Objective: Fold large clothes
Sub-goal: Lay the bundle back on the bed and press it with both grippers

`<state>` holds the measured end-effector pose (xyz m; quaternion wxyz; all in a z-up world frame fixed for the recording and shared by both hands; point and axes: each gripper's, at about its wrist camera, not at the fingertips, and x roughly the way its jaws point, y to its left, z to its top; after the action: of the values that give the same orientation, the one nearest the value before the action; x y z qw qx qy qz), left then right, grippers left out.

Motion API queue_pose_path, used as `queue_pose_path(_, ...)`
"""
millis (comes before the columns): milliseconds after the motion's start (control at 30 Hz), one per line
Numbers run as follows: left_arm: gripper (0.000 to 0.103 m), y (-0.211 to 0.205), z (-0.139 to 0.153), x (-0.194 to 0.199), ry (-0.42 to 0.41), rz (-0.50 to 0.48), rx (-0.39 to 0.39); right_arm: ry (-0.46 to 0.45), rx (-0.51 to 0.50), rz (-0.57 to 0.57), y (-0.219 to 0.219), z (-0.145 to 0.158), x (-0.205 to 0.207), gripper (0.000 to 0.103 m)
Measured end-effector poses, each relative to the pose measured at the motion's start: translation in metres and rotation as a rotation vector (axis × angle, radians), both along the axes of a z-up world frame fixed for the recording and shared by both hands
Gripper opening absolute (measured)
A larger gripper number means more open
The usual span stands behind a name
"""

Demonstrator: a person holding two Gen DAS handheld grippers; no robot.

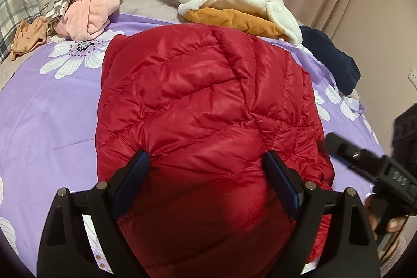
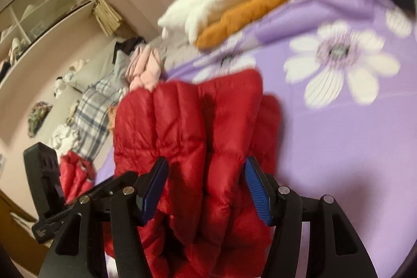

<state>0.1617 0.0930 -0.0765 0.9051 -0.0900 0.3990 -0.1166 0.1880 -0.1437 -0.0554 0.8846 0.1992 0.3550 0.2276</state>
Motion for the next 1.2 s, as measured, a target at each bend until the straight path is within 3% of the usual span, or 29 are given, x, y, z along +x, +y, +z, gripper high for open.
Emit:
queue_pose_path(200,0.089,0.0,0.001,0.0,0.002,0.0,-0.005,-0.135,-0.173,0.132,0.042,0.019,-0.022,0.06)
queue_pose_path(500,0.089,0.001,-0.002,0.001,0.011,-0.008,-0.009,-0.108,-0.362,0.192,0.073,-0.014,-0.018,0.06)
queue_pose_path(1200,0.092,-0.005,-0.006,0.004,0.012,-0.021,0.026,-0.08,-0.329,0.198,0.07,-0.024,-0.018,0.06)
